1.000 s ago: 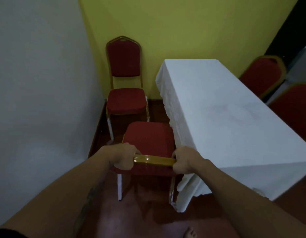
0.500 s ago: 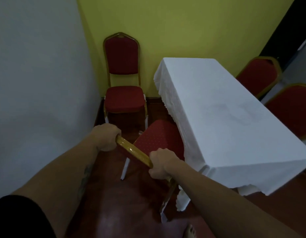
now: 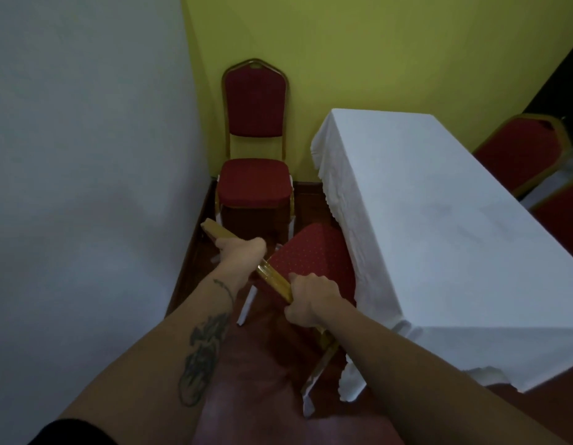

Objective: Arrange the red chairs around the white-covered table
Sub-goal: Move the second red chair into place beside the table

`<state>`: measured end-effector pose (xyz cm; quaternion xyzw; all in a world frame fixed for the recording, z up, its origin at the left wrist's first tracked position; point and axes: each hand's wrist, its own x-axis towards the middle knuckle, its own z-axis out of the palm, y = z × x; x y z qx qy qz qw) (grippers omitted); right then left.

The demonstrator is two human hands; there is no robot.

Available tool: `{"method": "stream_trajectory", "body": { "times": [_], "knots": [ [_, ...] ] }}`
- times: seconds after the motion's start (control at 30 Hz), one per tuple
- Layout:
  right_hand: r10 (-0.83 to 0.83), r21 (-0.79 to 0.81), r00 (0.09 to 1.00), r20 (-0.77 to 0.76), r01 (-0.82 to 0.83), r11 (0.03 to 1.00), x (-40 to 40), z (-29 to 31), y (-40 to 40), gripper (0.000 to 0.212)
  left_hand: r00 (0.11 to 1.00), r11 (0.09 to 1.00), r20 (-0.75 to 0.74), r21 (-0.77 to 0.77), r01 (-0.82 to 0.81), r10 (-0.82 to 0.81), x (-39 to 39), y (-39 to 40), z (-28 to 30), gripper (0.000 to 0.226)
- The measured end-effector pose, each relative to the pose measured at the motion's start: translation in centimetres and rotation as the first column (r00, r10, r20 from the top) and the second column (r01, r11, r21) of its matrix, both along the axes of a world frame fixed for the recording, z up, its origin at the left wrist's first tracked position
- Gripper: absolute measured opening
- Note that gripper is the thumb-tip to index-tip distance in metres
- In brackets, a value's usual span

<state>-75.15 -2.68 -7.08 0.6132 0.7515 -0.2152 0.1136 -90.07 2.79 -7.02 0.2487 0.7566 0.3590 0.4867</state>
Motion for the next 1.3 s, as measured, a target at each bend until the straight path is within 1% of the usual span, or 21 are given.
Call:
{"method": "stream_trajectory", "body": {
  "times": [0.07, 0.1, 0.17, 0.23, 0.27, 0.4, 0.43, 0.5, 0.57, 0.63, 0.67, 0.73, 0.8, 0.87, 1.03, 1.1, 1.2, 1.3],
  "knots": [
    [-0.052, -0.069, 0.996, -0.066, 0.047, 0.997, 0.5, -0.1, 0.0, 0.053, 0.999, 1.0, -0.048, 0.025, -0.019, 0.02, 0.5, 0.6, -0.6, 0.086],
    [-0.067, -0.101, 0.993, -0.097, 0.057, 0.993, 0.5, -0.1, -0.1, 0.05, 0.999, 0.999, -0.036, 0.032, -0.024, 0.025, 0.0, 0.8, -0.9, 0.085],
    [-0.046, -0.127, 0.991, -0.126, 0.029, 0.991, 1.0, 0.2, 0.2, 0.038, 1.0, 0.999, -0.015, 0.04, 0.013, -0.012, -0.7, 1.5, -1.4, 0.089],
    [-0.021, -0.131, 0.99, -0.141, 0.002, 0.991, 0.7, 0.3, 0.5, 0.027, 0.998, 0.997, -0.032, 0.053, 0.05, -0.048, -1.7, 2.0, -1.7, 0.093],
    [-0.012, -0.134, 0.989, -0.146, -0.008, 0.991, 0.4, 0.3, 0.6, 0.025, 0.997, 0.995, -0.047, 0.069, 0.07, -0.067, -2.4, 2.4, -2.2, 0.092],
    [0.003, -0.174, 0.99, -0.143, -0.028, 0.984, -1.2, 0.3, 0.7, 0.039, 0.984, 0.983, -0.092, 0.095, 0.16, -0.151, -4.5, 2.8, -2.2, 0.085],
    [0.009, -0.18, 0.99, -0.144, -0.035, 0.983, -1.6, 0.3, 0.8, 0.041, 0.98, 0.977, -0.084, 0.093, 0.19, -0.183, -5.0, 3.1, -2.2, 0.087],
    [0.001, -0.186, 0.989, -0.148, -0.029, 0.982, -2.5, 0.2, 1.2, 0.048, 0.965, 0.961, -0.07, 0.095, 0.26, -0.254, -6.6, 4.7, -2.8, 0.102],
    [-0.021, -0.176, 0.987, -0.16, -0.007, 0.984, -3.7, -0.1, 1.7, 0.069, 0.952, 0.946, -0.063, 0.102, 0.306, -0.301, -8.8, 7.5, -4.8, 0.106],
    [-0.042, -0.17, 0.984, -0.173, 0.012, 0.985, -5.0, -0.2, 2.3, 0.088, 0.928, 0.924, -0.064, 0.086, 0.372, -0.367, -10.1, 9.4, -4.9, 0.107],
    [-0.049, -0.171, 0.983, -0.175, 0.019, 0.985, -5.7, -0.3, 2.7, 0.092, 0.918, 0.914, -0.061, 0.086, 0.396, -0.392, -10.2, 9.7, -4.1, 0.105],
    [-0.067, -0.171, 0.982, -0.175, 0.037, 0.985, -7.1, -0.3, 3.6, 0.095, 0.895, 0.891, -0.046, 0.086, 0.446, -0.444, -10.7, 10.2, -2.6, 0.096],
    [-0.101, -0.176, 0.979, -0.177, 0.069, 0.982, -8.7, -0.3, 4.5, 0.092, 0.867, 0.863, -0.045, 0.078, 0.499, -0.497, -11.6, 11.2, -1.9, 0.088],
    [-0.137, -0.18, 0.973, -0.184, 0.104, 0.978, -10.1, -0.3, 5.4, 0.089, 0.847, 0.845, -0.037, 0.062, 0.531, -0.53, -12.6, 12.5, -1.5, 0.089],
    [-0.201, -0.17, 0.963, -0.181, 0.171, 0.971, -12.3, -0.3, 7.1, 0.093, 0.798, 0.796, -0.033, 0.058, 0.602, -0.602, -14.1, 15.5, -1.1, 0.093],
    [-0.228, -0.166, 0.958, -0.176, 0.199, 0.966, -12.9, -0.4, 7.7, 0.093, 0.792, 0.79, -0.029, 0.052, 0.611, -0.61, -14.2, 16.6, -0.9, 0.094],
    [-0.265, -0.163, 0.946, -0.185, 0.236, 0.958, -13.4, -0.6, 8.8, 0.092, 0.799, 0.797, -0.036, 0.043, 0.602, -0.601, -13.5, 18.2, -0.8, 0.088],
    [-0.297, -0.166, 0.939, -0.176, 0.269, 0.949, -13.4, -1.0, 10.1, 0.095, 0.791, 0.79, -0.045, 0.034, 0.612, -0.611, -12.9, 19.4, -0.4, 0.092]
  ]
}}
